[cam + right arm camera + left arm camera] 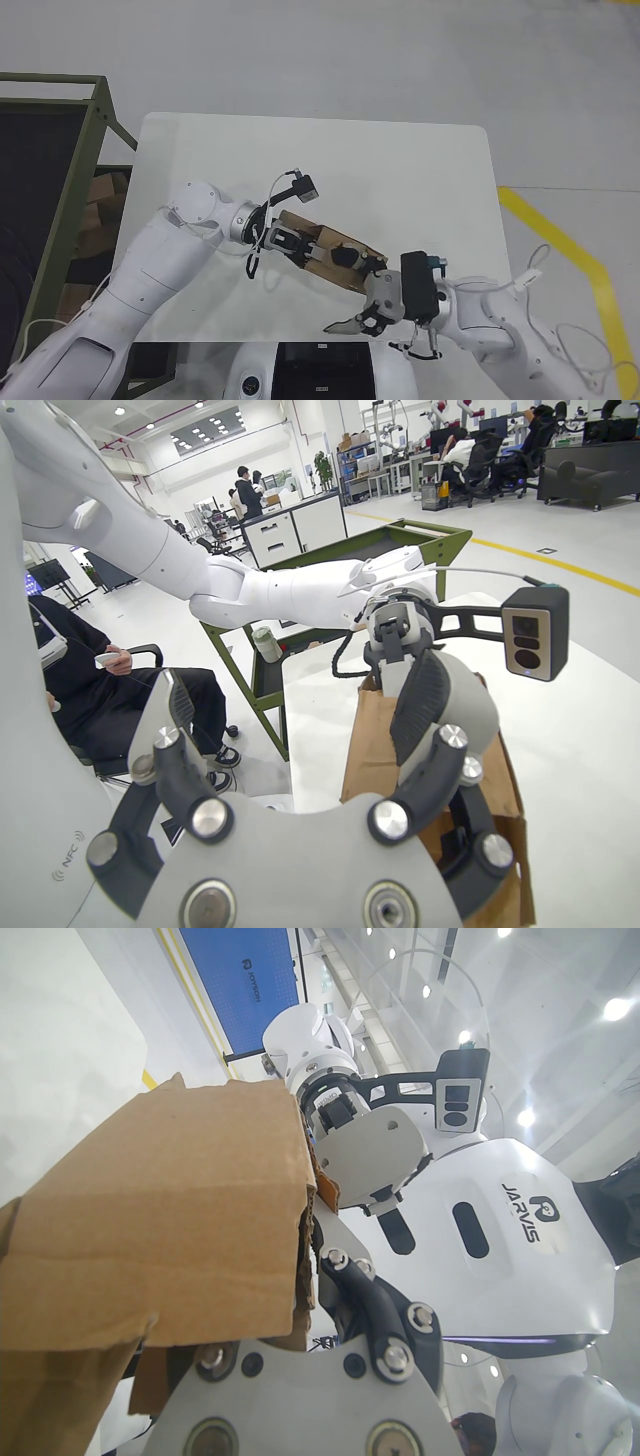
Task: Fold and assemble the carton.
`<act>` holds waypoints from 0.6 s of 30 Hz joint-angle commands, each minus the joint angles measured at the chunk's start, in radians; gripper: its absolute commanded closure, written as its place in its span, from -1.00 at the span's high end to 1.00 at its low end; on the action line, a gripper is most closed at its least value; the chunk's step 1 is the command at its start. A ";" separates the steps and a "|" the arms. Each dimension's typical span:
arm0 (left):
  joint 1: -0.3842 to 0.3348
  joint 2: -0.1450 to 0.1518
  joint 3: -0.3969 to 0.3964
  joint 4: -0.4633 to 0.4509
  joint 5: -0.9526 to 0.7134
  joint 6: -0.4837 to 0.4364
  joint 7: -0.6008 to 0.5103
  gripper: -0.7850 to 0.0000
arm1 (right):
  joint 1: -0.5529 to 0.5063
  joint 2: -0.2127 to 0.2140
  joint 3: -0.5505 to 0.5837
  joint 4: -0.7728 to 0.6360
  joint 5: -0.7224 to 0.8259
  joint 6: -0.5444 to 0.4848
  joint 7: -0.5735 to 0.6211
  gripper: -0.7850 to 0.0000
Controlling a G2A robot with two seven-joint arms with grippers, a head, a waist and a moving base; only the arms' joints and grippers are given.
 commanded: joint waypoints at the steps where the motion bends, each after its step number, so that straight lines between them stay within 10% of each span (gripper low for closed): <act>1: 0.000 -0.001 -0.001 0.000 0.001 0.001 -0.001 -1.00 | -0.007 -0.001 0.002 -0.004 -0.006 -0.001 0.000 1.00; 18: 0.014 0.000 -0.046 0.006 -0.037 -0.005 -0.017 -1.00 | -0.181 0.011 0.182 -0.046 -0.141 0.046 -0.209 1.00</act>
